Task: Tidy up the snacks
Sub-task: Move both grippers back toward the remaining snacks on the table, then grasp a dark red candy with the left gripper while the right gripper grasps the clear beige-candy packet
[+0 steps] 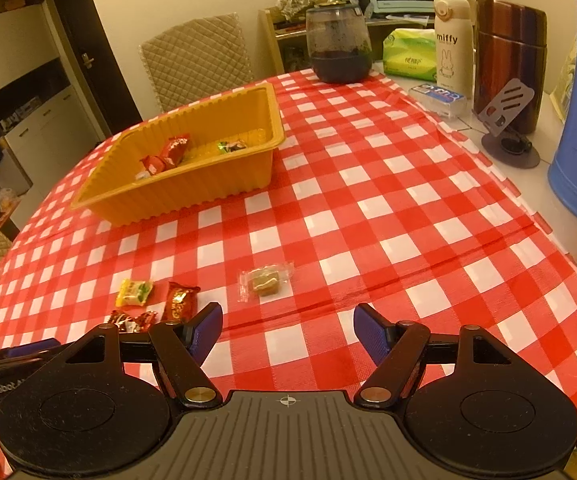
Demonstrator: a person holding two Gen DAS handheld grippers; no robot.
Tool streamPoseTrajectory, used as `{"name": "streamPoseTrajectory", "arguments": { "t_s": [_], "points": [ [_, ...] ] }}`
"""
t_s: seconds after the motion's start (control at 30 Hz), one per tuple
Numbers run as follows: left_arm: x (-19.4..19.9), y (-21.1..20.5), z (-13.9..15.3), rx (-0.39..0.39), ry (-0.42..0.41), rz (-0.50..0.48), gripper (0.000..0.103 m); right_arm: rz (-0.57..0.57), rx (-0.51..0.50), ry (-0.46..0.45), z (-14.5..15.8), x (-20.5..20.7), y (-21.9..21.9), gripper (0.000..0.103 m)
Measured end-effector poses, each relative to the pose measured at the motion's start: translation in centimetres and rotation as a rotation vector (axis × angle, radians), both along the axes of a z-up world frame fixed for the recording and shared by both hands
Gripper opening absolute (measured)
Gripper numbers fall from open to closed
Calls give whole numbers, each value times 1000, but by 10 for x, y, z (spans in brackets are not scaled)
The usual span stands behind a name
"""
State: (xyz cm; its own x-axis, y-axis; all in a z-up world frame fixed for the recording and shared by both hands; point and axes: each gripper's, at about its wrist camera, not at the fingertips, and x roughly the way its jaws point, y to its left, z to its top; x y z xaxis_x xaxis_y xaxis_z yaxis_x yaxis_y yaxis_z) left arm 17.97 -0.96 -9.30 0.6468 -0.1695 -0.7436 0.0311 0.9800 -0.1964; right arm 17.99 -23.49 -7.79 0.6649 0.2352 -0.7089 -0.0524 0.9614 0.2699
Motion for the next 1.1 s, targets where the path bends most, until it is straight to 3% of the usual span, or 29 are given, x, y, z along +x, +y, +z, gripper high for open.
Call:
{"name": "streamPoseTrajectory", "arguments": {
  "t_s": [0.4, 0.63, 0.83, 1.1],
  "points": [
    [26, -17, -22, 29, -13, -42, 60, -9, 7, 14, -15, 17, 1, 73],
    [34, -29, -27, 101, -36, -83, 58, -10, 11, 22, -20, 24, 2, 73],
    [35, -32, -31, 149, -48, -109, 46, -10, 11, 24, -22, 26, 4, 73],
    [32, -29, -26, 154, -55, -138, 31, 2, 6, 25, -28, 33, 10, 73]
  ]
}}
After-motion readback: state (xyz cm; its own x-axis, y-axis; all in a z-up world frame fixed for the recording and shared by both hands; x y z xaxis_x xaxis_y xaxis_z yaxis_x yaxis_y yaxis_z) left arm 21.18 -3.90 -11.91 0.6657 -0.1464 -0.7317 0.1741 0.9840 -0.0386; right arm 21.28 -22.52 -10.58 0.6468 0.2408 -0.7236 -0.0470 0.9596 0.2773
